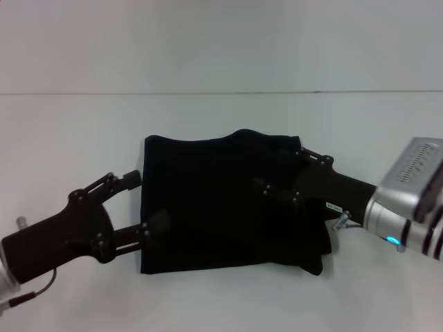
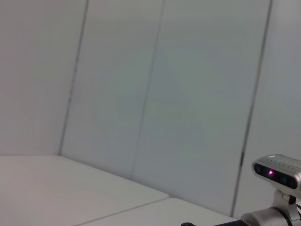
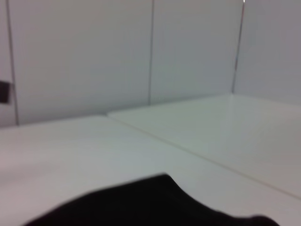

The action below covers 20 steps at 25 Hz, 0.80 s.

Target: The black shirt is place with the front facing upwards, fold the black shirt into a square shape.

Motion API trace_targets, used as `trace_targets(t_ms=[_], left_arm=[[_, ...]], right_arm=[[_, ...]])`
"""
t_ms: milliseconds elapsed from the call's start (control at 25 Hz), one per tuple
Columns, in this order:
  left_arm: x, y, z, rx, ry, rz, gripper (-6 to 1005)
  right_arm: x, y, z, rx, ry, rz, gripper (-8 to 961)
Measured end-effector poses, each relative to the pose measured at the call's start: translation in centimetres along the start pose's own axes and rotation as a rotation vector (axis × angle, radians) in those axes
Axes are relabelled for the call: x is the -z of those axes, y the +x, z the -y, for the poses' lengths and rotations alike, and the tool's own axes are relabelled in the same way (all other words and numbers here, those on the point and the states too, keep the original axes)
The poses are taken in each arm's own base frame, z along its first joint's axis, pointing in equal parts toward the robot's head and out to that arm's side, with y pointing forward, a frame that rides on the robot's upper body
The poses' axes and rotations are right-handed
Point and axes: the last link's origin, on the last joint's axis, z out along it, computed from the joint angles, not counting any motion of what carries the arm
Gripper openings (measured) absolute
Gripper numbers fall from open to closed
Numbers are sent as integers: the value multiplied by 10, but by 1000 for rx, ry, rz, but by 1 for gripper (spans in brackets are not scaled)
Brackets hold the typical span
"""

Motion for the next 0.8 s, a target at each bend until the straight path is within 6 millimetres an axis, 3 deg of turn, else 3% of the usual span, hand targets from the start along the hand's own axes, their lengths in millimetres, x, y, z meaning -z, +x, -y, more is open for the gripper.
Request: trace_targets(t_ms=[360, 800], left_arm=[[9, -5, -2, 16, 34, -20, 945], [10, -6, -1, 19, 39, -11, 945]], right_arm=[[-9, 15, 4, -21, 65, -126, 795], [-5, 16, 5, -54, 84, -105, 795]])
